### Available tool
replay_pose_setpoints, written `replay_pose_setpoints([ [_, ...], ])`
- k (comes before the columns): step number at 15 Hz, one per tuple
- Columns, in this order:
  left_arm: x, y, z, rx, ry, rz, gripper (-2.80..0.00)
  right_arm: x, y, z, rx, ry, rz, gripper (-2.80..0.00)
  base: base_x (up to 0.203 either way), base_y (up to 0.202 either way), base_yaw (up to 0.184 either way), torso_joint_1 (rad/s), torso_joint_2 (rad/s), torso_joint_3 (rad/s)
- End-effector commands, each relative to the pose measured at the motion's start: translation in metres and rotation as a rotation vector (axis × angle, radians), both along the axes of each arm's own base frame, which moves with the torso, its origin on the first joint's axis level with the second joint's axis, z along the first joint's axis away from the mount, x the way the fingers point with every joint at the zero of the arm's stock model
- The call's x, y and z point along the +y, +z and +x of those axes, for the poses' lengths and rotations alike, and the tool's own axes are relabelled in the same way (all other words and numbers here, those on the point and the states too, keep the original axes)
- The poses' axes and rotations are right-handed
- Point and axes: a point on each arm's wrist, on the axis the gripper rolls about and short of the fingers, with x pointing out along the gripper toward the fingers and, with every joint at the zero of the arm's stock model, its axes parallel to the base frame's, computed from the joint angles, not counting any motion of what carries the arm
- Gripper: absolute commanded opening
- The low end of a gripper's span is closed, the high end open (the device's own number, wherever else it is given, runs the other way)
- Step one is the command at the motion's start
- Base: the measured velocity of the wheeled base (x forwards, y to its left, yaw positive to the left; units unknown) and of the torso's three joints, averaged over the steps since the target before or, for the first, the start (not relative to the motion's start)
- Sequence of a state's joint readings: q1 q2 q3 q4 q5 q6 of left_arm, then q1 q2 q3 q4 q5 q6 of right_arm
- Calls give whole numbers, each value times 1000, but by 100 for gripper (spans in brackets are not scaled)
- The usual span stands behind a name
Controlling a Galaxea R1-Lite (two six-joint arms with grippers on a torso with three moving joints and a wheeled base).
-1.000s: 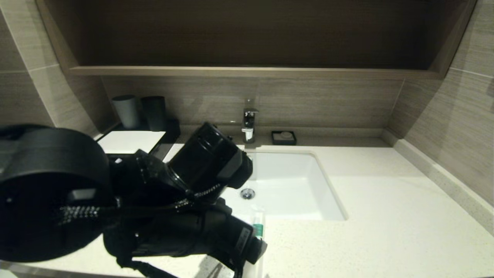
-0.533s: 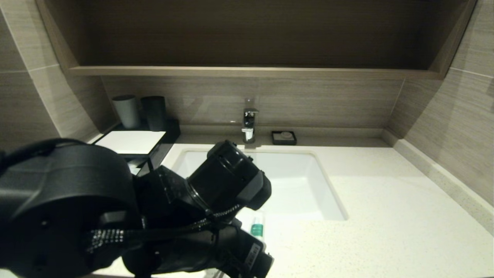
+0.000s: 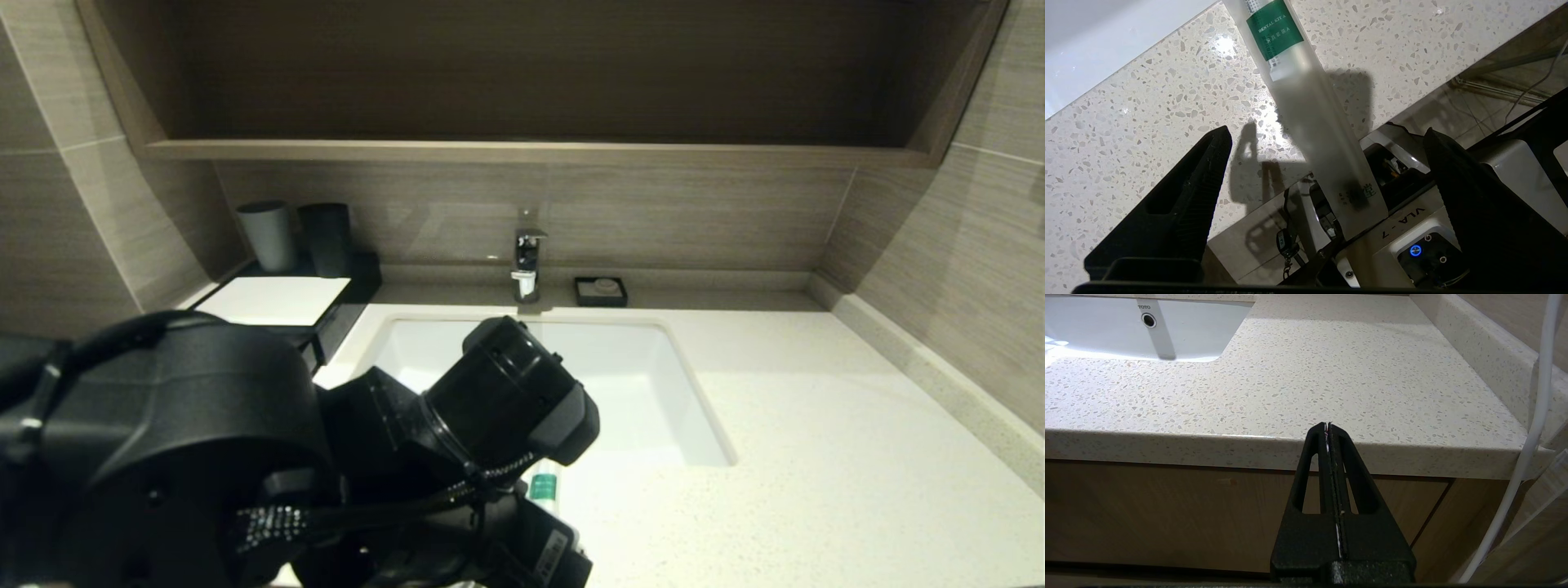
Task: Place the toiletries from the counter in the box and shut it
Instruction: Pick up the bathroom toiletry
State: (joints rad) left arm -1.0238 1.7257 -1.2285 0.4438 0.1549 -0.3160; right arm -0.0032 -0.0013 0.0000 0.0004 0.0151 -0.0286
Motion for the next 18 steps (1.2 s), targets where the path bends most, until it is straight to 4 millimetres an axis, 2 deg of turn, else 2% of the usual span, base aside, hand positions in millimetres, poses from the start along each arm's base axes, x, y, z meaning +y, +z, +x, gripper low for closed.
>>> replay_pose_setpoints([
  [1, -1, -2, -2, 3, -4, 8, 0, 0, 0, 0, 2, 0, -1, -280, 0, 0, 0, 0, 0, 0],
  [18, -6, -16, 3, -30, 37, 90, 0, 0, 0, 0, 3, 0, -1, -280, 0, 0, 0, 0, 0, 0],
])
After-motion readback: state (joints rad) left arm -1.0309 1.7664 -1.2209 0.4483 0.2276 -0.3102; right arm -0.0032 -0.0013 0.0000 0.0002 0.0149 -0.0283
